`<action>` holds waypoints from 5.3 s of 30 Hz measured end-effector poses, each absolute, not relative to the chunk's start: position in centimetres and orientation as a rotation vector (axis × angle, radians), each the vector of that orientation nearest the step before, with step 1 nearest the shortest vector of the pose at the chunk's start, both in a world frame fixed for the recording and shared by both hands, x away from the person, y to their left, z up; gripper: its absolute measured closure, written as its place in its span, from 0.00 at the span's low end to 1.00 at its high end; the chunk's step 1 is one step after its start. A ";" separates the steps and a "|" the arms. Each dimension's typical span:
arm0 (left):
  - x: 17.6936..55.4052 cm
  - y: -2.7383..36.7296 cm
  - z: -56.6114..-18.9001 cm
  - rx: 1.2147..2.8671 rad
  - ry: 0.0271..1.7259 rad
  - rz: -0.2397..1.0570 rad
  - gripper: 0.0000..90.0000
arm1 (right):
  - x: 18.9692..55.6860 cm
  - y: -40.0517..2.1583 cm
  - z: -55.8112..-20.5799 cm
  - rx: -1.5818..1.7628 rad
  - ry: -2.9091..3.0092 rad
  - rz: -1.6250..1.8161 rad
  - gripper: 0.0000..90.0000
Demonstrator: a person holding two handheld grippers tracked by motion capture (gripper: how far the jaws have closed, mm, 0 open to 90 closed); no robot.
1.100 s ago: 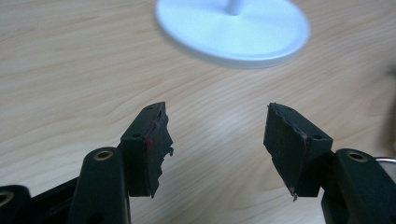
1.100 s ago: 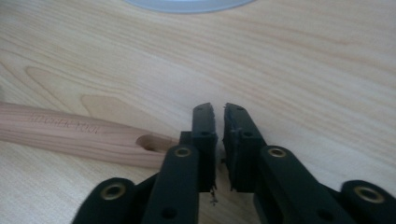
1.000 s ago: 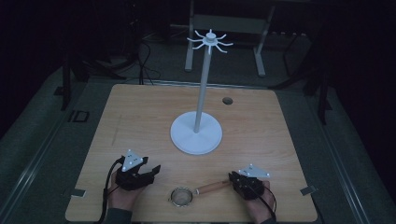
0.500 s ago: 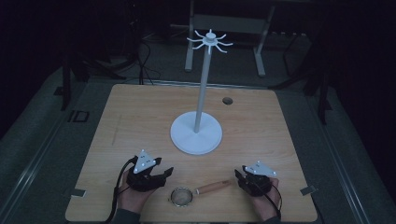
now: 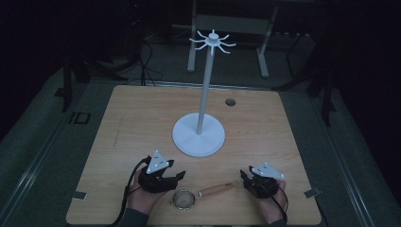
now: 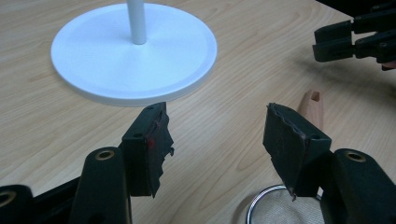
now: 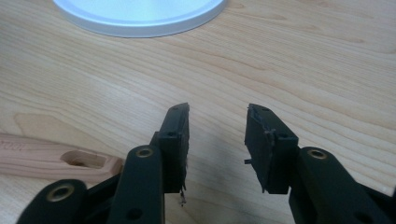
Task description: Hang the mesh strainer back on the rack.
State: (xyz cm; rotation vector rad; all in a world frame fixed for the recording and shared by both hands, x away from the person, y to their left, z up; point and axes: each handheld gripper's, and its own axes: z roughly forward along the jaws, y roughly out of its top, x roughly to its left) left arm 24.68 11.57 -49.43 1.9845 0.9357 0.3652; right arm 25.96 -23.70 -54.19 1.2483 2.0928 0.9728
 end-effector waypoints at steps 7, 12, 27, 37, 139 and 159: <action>25.2 11.0 -49.3 2.006 0.925 0.352 0.46 | 26.3 -24.6 -54.3 1.278 2.064 0.956 0.64; 25.4 10.4 -49.5 2.046 0.911 0.330 0.47 | 26.6 -25.2 -54.4 1.309 2.048 0.954 0.65; 26.2 8.1 -49.6 2.170 0.814 0.252 0.50 | 26.8 -25.3 -54.5 1.302 2.058 0.942 0.63; 26.3 6.4 -49.7 2.262 0.738 0.162 0.51 | 26.8 -25.4 -54.6 1.296 2.060 0.930 0.64; 31.3 6.3 -52.4 2.652 0.904 -0.003 0.76 | 26.8 -25.5 -54.7 1.307 2.052 0.944 0.59; 31.2 7.4 -50.6 2.500 0.959 0.111 0.76 | 26.7 -25.8 -54.5 1.302 2.002 0.959 0.57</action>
